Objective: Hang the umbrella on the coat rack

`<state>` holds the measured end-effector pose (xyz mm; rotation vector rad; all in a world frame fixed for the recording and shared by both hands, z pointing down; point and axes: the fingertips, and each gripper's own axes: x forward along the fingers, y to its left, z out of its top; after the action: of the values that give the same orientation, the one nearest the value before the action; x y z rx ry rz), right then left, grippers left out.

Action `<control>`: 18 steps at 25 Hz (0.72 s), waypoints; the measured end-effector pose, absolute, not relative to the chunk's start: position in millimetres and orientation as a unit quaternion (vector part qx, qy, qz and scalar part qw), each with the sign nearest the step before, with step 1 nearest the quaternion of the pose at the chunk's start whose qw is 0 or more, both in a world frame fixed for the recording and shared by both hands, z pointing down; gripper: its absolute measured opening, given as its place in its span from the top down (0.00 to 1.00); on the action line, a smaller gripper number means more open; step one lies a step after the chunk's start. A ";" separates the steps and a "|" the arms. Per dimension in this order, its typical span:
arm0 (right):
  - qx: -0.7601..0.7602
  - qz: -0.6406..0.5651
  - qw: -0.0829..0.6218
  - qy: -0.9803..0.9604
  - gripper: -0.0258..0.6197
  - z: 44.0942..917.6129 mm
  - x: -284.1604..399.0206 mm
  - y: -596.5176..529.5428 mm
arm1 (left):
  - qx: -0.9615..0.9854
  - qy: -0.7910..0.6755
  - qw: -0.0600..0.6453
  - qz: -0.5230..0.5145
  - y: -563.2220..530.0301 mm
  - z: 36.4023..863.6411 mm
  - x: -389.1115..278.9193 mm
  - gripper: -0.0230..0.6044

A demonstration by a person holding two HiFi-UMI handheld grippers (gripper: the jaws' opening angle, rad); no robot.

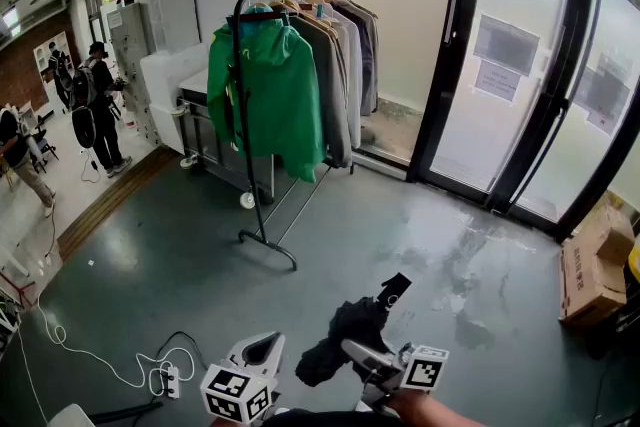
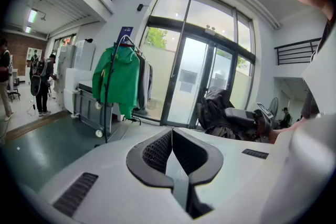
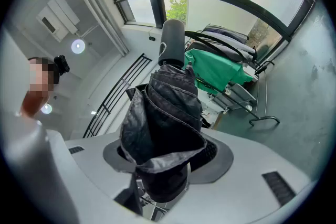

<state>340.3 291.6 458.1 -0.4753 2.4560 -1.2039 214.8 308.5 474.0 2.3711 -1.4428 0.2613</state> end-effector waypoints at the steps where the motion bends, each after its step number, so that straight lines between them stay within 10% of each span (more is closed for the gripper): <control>1: -0.169 -0.426 0.182 0.870 0.61 458.3 340.4 292.2 | 0.837 -0.511 0.175 0.091 309.0 474.2 214.1 0.94; 18: -0.158 -0.414 0.179 0.879 0.61 453.8 331.4 301.7 | 0.831 -0.524 0.169 0.077 318.7 471.8 200.3 0.94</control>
<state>331.4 301.7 453.8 -0.4462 2.4840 -1.1700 200.3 318.7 471.8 2.3635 -1.4905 0.2179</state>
